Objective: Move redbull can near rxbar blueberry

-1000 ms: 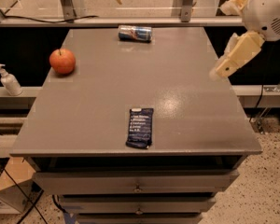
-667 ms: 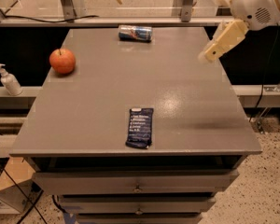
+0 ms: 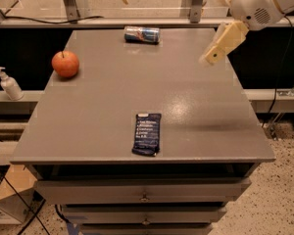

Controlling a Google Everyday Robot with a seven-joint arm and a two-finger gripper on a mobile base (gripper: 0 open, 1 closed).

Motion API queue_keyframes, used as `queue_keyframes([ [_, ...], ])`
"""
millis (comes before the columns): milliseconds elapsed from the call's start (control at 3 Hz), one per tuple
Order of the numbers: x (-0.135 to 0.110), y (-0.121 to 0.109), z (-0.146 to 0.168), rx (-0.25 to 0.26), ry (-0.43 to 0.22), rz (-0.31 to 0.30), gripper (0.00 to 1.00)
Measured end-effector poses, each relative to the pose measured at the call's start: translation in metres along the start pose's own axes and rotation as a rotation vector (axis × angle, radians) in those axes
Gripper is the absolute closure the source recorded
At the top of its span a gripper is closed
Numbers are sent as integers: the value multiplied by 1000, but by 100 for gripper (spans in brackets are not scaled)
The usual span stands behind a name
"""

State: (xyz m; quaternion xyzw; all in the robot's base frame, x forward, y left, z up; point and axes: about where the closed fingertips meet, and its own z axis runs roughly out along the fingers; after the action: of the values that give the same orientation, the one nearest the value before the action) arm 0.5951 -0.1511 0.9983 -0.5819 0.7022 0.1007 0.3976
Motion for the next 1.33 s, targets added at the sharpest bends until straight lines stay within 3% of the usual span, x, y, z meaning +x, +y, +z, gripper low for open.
queue_keyframes([
  [333,-8,-17,32,4,7,-26,0],
  [667,-9,-32,71,2,-26,-15,0],
  [1333,-15,-72,133,31,-164,50,0],
])
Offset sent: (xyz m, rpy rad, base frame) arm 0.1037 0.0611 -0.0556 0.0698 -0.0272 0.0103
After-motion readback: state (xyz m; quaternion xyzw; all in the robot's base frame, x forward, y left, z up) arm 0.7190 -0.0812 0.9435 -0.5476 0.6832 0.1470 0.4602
